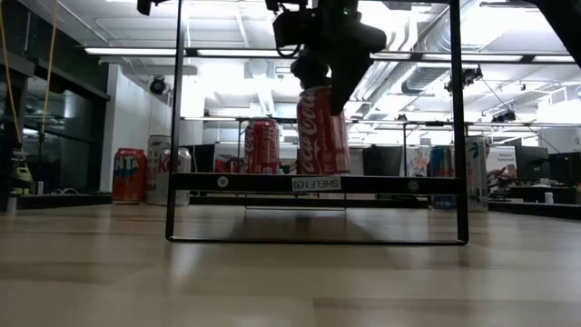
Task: Place canned beverage on shelf
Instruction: Put the red soda can on the shelf aligned with the other red soda can
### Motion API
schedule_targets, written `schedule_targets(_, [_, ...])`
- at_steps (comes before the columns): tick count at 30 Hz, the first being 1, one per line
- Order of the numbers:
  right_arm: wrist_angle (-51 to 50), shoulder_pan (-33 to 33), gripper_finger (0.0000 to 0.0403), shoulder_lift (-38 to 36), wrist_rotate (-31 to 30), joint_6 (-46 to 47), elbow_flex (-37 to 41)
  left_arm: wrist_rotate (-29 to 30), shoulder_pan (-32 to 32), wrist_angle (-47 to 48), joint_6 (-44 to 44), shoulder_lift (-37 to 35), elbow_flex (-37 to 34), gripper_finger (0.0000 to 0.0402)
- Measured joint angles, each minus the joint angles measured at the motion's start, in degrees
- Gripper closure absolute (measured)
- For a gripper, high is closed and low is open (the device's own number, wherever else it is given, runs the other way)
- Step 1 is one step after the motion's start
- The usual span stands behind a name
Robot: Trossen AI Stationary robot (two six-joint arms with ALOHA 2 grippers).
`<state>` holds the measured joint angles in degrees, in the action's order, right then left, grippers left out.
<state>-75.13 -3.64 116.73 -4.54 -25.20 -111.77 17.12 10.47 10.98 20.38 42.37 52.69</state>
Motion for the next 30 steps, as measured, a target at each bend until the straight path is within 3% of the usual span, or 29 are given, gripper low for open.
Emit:
schedule_targets(7, [0.5, -2.2, 0.0075, 0.0, 0.3, 4.7, 0.1, 0.0, 0.0, 0.0, 0.0, 0.0, 0.0, 0.0131])
schedule_targets(16, [0.5, -4.0, 0.0075, -0.2, 4.9, 3.3, 0.1, 0.0, 0.0, 0.0, 0.0, 0.0, 0.0, 0.0131])
schedule_targets(30, [1.0, -4.0, 0.0074, -0.2, 5.7, 3.1, 0.1, 0.0, 0.0, 0.0, 0.0, 0.0, 0.0, 0.0131])
